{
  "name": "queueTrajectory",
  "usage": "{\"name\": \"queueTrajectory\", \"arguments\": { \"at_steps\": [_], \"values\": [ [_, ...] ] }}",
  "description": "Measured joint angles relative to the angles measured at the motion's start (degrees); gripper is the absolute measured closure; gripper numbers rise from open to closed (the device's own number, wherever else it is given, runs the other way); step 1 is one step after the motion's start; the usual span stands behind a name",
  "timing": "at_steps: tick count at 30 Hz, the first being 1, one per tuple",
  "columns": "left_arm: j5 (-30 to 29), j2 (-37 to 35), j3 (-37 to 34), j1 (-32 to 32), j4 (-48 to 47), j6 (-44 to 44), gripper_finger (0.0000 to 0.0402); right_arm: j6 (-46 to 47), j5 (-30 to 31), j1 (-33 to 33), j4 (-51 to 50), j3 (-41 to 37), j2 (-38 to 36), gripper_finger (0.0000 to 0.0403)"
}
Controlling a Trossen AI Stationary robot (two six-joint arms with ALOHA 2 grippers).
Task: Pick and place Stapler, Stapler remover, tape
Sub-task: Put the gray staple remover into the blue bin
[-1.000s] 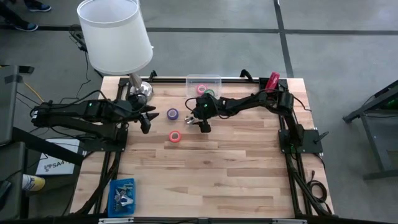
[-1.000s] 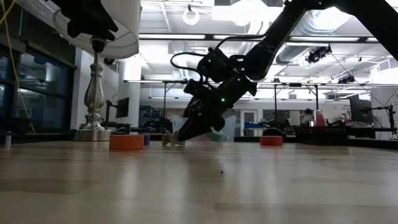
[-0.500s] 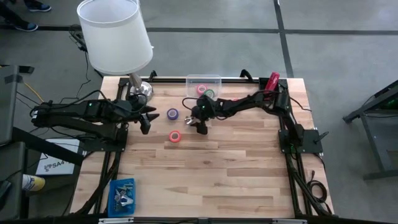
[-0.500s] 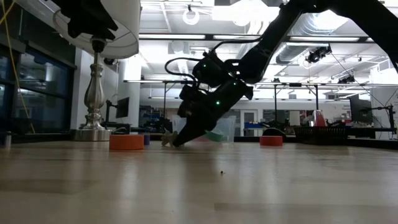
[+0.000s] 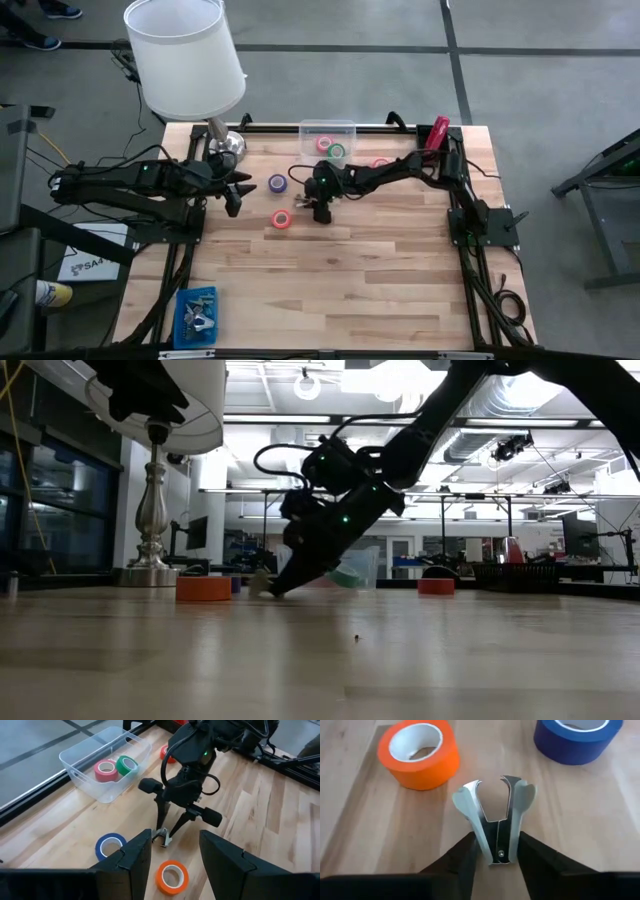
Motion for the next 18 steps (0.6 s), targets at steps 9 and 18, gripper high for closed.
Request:
{"name": "queueTrajectory", "arguments": {
  "at_steps": [9,18],
  "values": [
    [0.85,0.00,0.00,0.00,-0.02,0.82,0.0238,6.06,-0.40,1.37,0.24,0.00,-0.04,0.0329],
    [0.85,-0.02,0.00,0.00,-0.02,1.62,0.0238,14.52,-0.79,1.40,0.32,0.00,-0.04,0.0329]
  ]
}}
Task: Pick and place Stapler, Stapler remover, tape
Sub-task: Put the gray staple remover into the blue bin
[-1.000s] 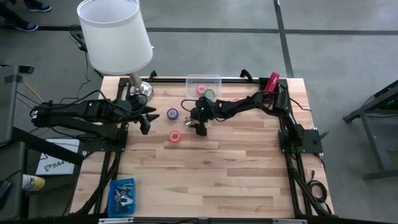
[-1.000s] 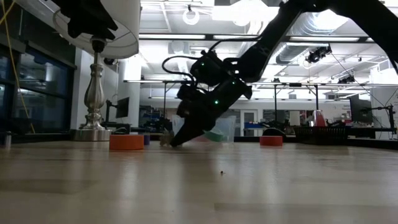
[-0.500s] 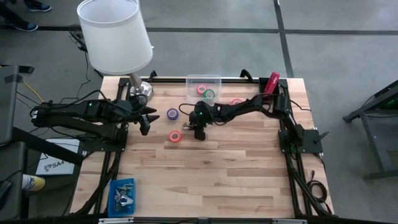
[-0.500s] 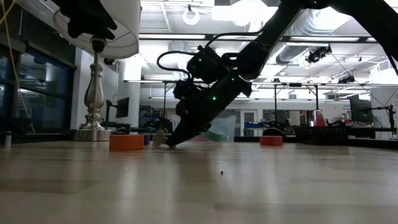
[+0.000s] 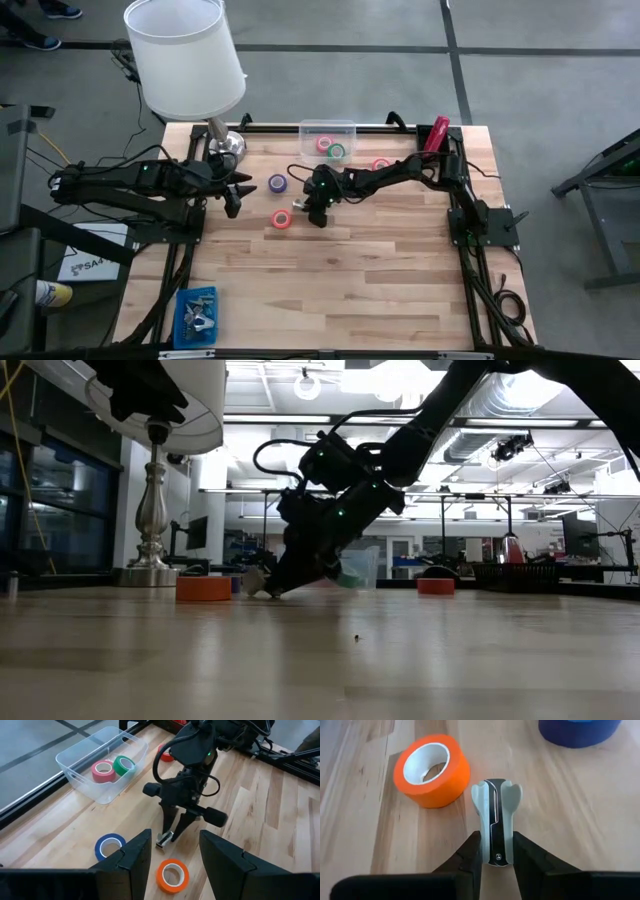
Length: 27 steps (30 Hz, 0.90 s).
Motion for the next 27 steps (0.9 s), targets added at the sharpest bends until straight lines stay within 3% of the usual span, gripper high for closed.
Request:
{"name": "queueTrajectory", "arguments": {
  "at_steps": [16,27],
  "values": [
    [-0.06,0.04,0.00,0.00,0.95,1.53,0.0238,3.21,-1.45,0.07,-4.57,-0.22,-6.43,0.0329],
    [-0.56,0.57,0.03,0.00,7.38,3.29,0.0238,1.77,-0.10,0.02,-10.54,-0.20,-14.43,0.0329]
  ]
}}
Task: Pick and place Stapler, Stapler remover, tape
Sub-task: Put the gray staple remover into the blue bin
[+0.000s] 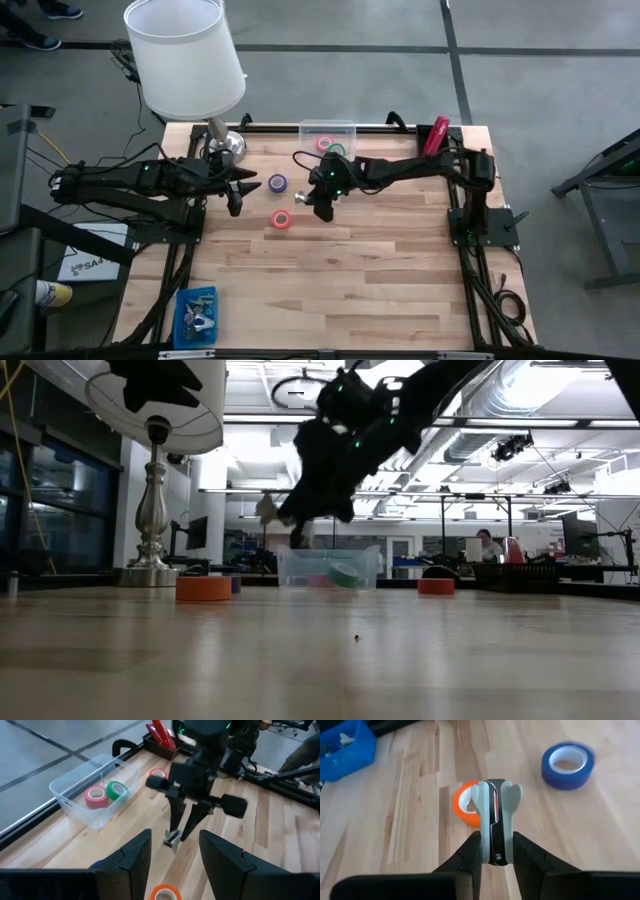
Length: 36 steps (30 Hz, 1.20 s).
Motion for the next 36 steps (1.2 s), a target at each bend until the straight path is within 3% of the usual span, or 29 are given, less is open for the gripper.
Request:
{"name": "queueTrajectory", "arguments": {
  "at_steps": [12,26,36],
  "values": [
    [0.57,6.91,0.03,0.00,9.51,6.21,0.0238,-4.72,4.76,-0.20,-4.35,0.07,-9.80,0.0329],
    [-5.81,8.29,0.01,0.02,23.52,18.27,0.0237,-8.81,11.26,-0.20,-13.94,0.07,-21.75,0.0329],
    [-1.99,15.07,-0.03,0.02,37.77,19.27,0.0147,-12.92,10.75,-0.20,-10.06,0.09,-28.57,0.0329]
  ]
}}
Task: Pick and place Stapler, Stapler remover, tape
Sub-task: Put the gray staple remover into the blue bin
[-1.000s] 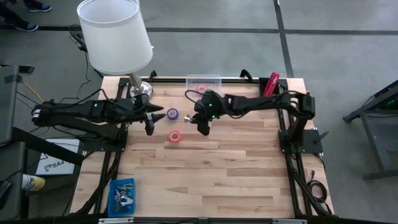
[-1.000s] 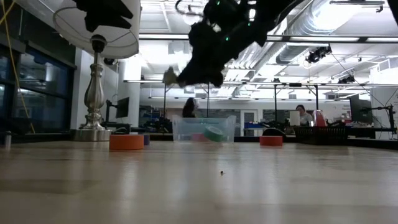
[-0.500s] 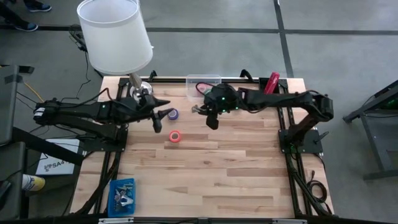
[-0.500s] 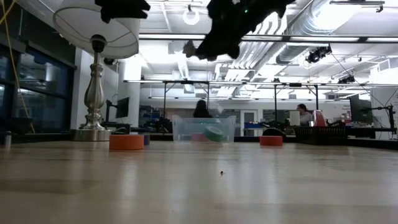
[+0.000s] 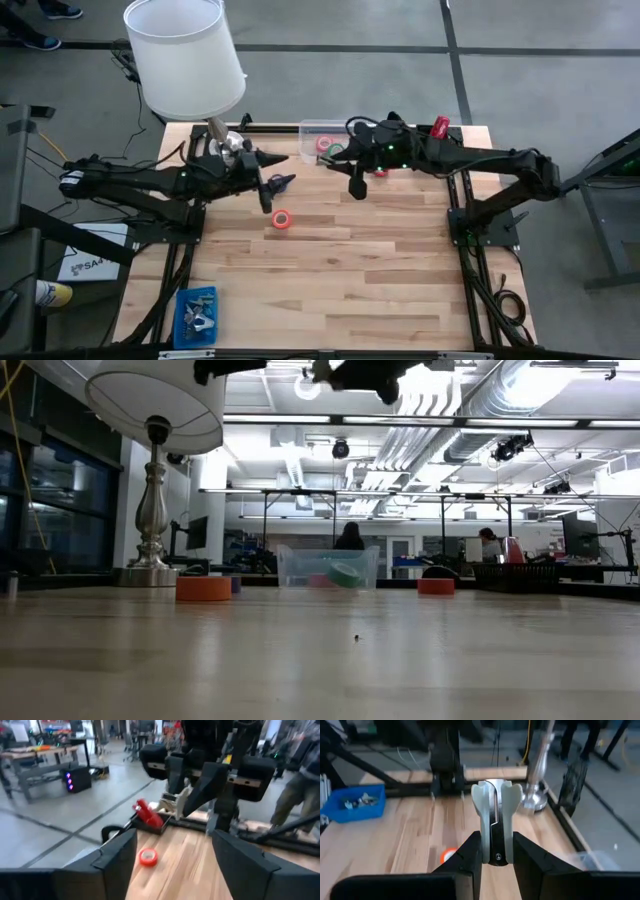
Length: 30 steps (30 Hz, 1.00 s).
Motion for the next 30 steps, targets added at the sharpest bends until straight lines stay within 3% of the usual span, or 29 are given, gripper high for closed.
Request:
{"name": "queueTrajectory", "arguments": {
  "at_steps": [12,30],
  "values": [
    [-0.20,6.71,0.02,0.02,18.04,0.57,0.0126,-2.49,-5.89,0.00,10.86,0.04,-3.21,0.0329],
    [0.93,8.18,0.00,0.04,24.11,-1.53,0.0126,-4.69,-11.65,0.00,20.23,0.04,0.78,0.0329]
  ]
}}
